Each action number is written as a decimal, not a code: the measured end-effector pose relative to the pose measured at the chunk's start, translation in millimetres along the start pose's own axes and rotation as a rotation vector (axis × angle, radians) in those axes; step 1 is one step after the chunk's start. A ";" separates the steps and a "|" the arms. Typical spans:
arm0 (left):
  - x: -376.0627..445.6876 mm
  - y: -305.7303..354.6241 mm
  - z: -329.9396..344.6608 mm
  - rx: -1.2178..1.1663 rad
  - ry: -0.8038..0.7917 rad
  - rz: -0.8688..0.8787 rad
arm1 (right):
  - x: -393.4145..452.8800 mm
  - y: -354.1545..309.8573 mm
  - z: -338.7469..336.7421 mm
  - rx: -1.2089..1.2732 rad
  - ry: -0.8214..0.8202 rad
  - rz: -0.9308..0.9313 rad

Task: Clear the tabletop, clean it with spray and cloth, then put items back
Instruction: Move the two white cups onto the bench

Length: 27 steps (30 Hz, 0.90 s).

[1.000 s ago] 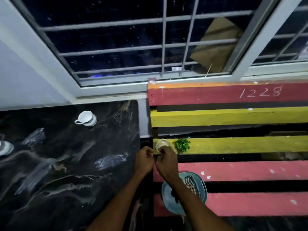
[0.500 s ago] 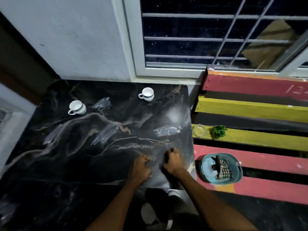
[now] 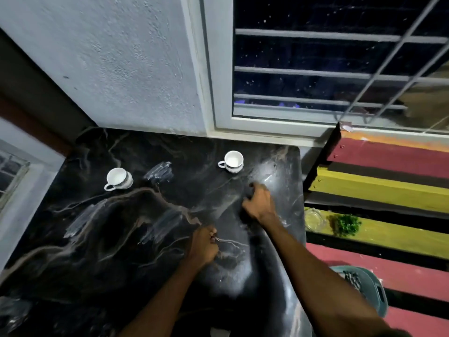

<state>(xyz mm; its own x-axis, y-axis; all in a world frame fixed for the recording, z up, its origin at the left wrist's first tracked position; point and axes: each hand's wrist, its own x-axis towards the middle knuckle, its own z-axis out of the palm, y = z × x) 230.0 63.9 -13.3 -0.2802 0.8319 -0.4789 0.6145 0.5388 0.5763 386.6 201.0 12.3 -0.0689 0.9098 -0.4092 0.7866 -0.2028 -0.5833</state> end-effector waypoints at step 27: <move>58.7 -43.1 -111.4 -0.827 -0.036 -0.012 | -24.5 -122.2 102.6 0.037 -0.384 -0.497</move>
<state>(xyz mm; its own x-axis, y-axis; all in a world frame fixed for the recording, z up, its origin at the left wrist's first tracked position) 104.9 104.3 7.5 -0.2504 0.8286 -0.5008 -0.1337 0.4827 0.8655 229.2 166.3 21.6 -0.6415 0.7054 -0.3015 0.5826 0.1923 -0.7897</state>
